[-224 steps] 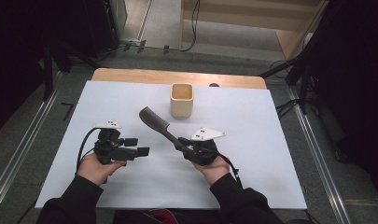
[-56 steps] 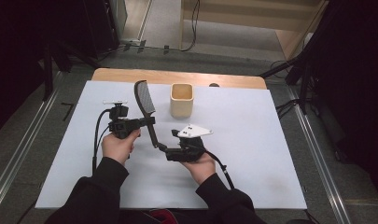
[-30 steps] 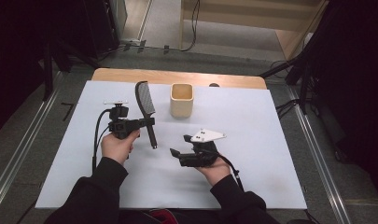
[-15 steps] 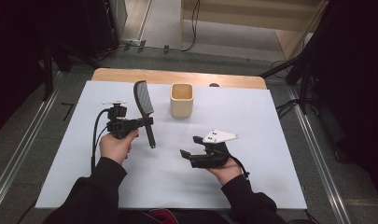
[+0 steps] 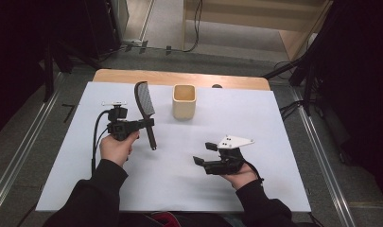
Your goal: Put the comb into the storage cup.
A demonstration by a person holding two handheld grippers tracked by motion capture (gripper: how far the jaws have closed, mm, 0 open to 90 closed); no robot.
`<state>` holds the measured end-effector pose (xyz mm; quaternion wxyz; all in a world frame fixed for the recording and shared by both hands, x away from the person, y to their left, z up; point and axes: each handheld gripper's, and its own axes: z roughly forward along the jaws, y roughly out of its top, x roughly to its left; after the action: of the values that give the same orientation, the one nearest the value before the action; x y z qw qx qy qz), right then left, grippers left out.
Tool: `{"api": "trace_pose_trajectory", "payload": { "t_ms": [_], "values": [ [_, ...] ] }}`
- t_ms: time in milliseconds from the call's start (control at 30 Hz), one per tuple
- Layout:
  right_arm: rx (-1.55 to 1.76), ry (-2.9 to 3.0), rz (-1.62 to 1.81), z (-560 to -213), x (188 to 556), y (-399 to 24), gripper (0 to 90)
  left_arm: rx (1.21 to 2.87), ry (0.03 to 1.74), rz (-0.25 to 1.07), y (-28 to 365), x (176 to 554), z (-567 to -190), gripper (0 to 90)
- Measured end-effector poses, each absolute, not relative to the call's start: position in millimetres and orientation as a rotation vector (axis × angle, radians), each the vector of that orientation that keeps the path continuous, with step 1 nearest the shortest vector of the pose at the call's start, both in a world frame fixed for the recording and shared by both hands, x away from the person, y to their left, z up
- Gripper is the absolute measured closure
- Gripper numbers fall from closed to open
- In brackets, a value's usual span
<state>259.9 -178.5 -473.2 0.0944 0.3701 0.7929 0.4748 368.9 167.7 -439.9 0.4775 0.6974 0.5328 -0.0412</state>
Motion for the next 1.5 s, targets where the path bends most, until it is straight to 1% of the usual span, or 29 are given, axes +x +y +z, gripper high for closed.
{"api": "trace_pose_trajectory", "payload": {
  "t_ms": [833,1233,1500],
  "values": [
    [1.161,2.338,1.379,-480,244,-224,25.5,1.696,1.296,-0.083,169,369,-439,72.5],
    [1.192,2.309,1.358,-482,231,-250,25.0,1.694,1.256,-0.098,169,370,-437,72.5],
    [1.212,2.292,1.365,-482,230,-256,24.5,1.693,1.224,-0.093,164,374,-432,72.5]
  ]
}}
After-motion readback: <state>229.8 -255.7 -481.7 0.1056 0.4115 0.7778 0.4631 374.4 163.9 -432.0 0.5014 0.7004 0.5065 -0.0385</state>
